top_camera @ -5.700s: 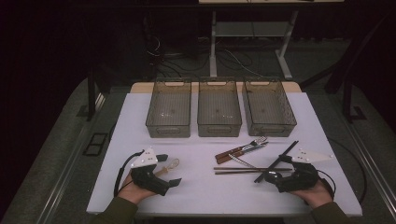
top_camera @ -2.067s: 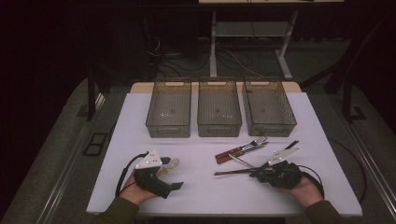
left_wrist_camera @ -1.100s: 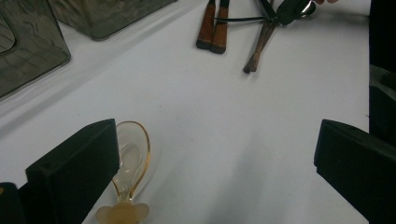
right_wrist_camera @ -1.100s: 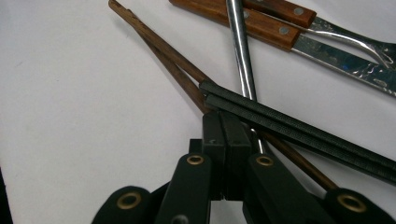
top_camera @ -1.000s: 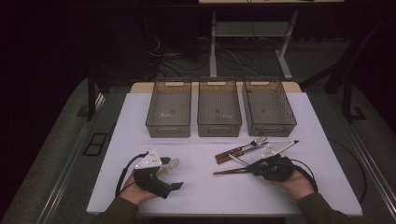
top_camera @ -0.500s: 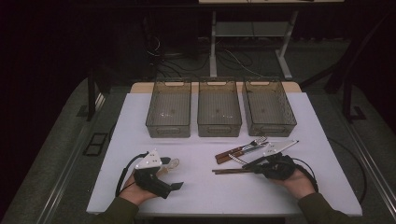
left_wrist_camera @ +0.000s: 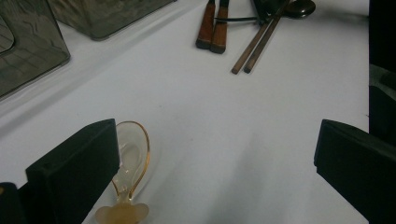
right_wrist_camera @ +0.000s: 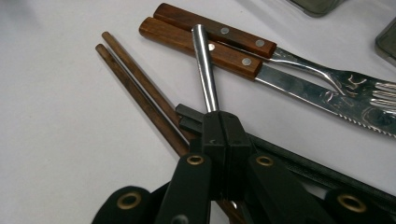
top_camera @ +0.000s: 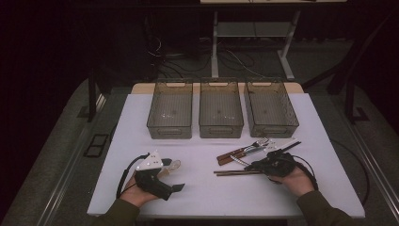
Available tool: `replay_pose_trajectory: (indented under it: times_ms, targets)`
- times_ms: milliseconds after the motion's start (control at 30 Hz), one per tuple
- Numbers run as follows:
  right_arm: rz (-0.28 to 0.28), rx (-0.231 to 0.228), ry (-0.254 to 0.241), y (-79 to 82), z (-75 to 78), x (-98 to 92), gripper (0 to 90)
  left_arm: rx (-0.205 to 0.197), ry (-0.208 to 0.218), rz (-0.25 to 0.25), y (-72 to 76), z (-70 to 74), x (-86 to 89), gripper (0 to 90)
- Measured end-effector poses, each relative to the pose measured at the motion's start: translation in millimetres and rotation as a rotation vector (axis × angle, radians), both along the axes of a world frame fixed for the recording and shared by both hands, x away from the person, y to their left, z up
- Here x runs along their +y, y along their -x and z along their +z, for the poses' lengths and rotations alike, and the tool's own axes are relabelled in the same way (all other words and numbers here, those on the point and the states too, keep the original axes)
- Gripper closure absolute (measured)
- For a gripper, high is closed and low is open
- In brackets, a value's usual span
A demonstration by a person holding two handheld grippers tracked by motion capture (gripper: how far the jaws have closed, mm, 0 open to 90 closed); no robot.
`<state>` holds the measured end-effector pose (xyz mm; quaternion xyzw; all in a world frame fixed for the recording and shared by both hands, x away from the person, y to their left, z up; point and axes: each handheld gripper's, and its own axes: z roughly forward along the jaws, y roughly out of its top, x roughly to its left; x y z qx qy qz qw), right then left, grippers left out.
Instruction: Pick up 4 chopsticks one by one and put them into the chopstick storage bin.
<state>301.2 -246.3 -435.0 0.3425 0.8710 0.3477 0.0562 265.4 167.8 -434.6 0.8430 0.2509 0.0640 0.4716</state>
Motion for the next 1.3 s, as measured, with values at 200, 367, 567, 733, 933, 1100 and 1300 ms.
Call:
replay_pose_trajectory:
  times_ms: [200, 367, 567, 733, 933, 1100, 1300]
  targets:
    - [-0.007, -0.004, 0.006, -4.4, -1.5, 1.7, 89.7, 0.001, 0.001, 0.001, 0.0, 0.0, 0.0, 0.0]
    - [-0.012, -0.018, 0.006, -8.3, -0.4, 3.3, 89.7, 0.001, 0.0, 0.0, 0.0, 0.0, 0.0, 0.0]
    - [-0.013, -0.028, 0.015, -11.2, -0.1, 4.4, 89.7, 0.0, 0.0, 0.0, -0.1, 0.0, 0.2, 0.0]
    - [-0.019, -0.019, 0.026, -12.1, -1.9, 5.0, 89.7, 0.0, 0.0, 0.0, 0.3, 0.0, -0.2, 0.0]
    - [-0.03, -0.021, 0.019, -17.0, -3.0, 6.3, 89.7, 0.001, -0.001, 0.0, 0.1, -0.2, -0.2, 0.0]
    - [-0.036, -0.022, 0.014, -20.8, -3.1, 7.6, 89.7, 0.001, -0.001, 0.0, 0.1, -0.1, -0.2, 0.0]
    - [-0.037, -0.028, 0.016, -26.7, -4.3, 11.2, 89.7, 0.001, -0.001, 0.0, 0.1, -0.1, -0.2, 0.0]
